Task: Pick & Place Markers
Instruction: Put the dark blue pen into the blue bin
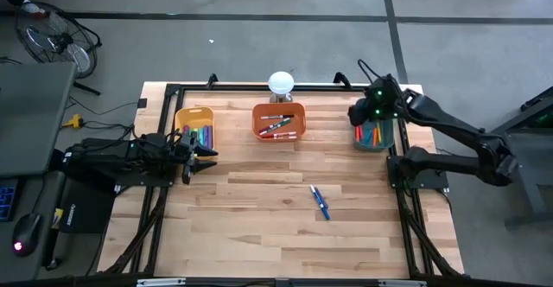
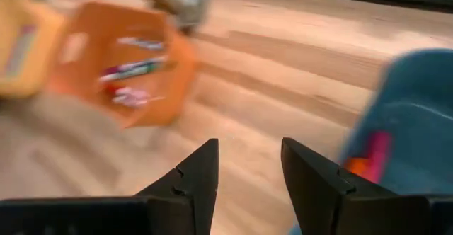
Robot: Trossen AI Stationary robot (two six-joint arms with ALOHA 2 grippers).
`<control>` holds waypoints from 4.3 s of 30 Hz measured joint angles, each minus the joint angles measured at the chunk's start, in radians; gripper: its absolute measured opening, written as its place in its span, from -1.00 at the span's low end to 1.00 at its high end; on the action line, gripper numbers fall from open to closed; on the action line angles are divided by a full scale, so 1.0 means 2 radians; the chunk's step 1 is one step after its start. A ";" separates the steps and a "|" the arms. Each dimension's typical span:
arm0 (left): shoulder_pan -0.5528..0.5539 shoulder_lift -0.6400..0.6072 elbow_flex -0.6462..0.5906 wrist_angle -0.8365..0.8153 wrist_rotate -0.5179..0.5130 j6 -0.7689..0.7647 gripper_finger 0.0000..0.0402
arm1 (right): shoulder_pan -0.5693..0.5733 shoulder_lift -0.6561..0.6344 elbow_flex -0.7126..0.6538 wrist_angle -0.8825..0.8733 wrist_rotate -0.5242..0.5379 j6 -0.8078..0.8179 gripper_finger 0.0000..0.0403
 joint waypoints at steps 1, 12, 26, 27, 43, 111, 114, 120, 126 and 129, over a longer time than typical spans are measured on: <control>0.000 0.000 0.000 0.000 0.000 0.000 -0.11 | 0.010 -0.004 0.003 0.001 -0.011 0.000 -0.29; 0.000 0.000 0.000 0.000 0.000 0.000 -0.11 | 0.193 -0.018 0.021 0.018 -0.093 0.042 -0.30; 0.000 0.000 0.000 0.000 0.000 0.000 -0.11 | 0.470 -0.005 0.021 0.040 -0.011 0.190 -0.30; 0.000 0.000 0.000 0.000 0.000 0.000 -0.11 | 0.486 0.000 0.021 0.041 -0.001 0.201 -0.30; 0.000 0.000 0.000 0.000 0.000 0.000 -0.11 | 0.583 0.236 0.021 0.135 0.061 0.408 -0.30; 0.000 0.000 0.000 0.000 0.000 0.000 -0.11 | 0.526 0.316 0.019 0.172 0.121 0.328 -0.30; 0.000 0.000 0.000 0.000 0.000 0.000 -0.11 | 0.521 0.314 0.020 0.163 0.121 0.328 -0.30; 0.000 0.000 0.000 0.000 0.000 0.000 -0.11 | 0.508 0.314 0.020 0.105 0.122 0.310 -0.30; 0.000 0.000 0.000 0.000 0.000 0.000 -0.11 | 0.502 0.314 0.020 0.048 0.121 0.296 -0.30; 0.000 0.000 0.000 0.000 0.000 0.000 -0.11 | 0.502 0.314 0.020 0.049 0.113 0.291 -0.30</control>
